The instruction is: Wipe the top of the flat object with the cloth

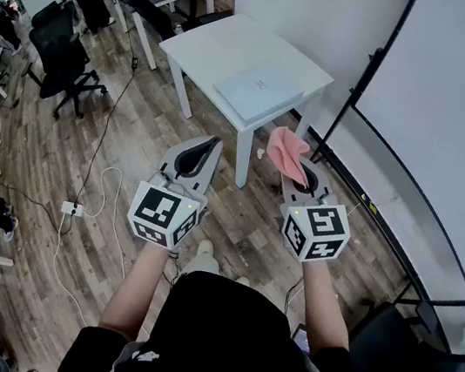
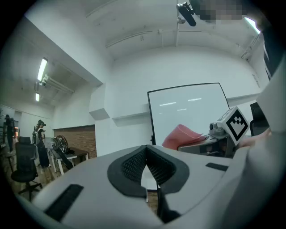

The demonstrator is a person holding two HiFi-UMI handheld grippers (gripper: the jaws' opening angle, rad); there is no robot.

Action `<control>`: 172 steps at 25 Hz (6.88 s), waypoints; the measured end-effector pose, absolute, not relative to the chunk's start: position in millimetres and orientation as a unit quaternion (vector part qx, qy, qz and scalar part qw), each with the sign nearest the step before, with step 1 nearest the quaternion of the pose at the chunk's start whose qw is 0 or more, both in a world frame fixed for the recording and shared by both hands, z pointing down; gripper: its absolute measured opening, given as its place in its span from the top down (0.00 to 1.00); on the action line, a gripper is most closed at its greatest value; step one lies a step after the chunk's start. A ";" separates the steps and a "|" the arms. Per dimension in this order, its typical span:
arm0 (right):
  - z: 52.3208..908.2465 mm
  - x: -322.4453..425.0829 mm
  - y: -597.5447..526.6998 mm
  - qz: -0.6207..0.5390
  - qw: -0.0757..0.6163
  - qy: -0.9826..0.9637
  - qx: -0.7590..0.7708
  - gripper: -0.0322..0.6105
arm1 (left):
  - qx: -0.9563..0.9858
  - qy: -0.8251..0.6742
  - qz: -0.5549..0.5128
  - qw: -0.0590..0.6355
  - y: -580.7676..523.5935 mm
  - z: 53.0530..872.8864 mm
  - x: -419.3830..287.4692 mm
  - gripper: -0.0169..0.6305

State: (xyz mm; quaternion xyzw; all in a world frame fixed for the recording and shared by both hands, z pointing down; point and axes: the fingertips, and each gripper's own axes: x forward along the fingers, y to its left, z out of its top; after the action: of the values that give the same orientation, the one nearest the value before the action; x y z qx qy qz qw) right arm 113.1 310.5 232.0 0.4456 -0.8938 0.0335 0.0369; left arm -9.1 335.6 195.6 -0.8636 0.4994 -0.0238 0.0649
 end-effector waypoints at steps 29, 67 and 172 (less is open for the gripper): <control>248.1 125.4 292.2 0.070 0.025 -0.899 0.431 0.88 | -0.858 0.512 -0.010 0.053 302.6 193.9 -1.8 0.96; 258.2 -12.8 -70.1 0.101 0.086 -0.860 0.493 0.88 | -0.902 0.430 -0.015 -0.032 -71.6 226.6 -131.2 0.96; 577.0 138.3 -242.8 0.210 0.398 -0.752 0.481 0.88 | -0.884 0.304 -0.326 -0.143 -154.2 592.1 -58.6 0.36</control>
State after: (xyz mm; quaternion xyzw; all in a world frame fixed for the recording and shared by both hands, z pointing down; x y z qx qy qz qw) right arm 138.3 -242.8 577.0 0.4810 -0.7522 0.2101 0.3983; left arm -58.6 -154.2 592.1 -0.8835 0.3041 -0.3263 -0.1430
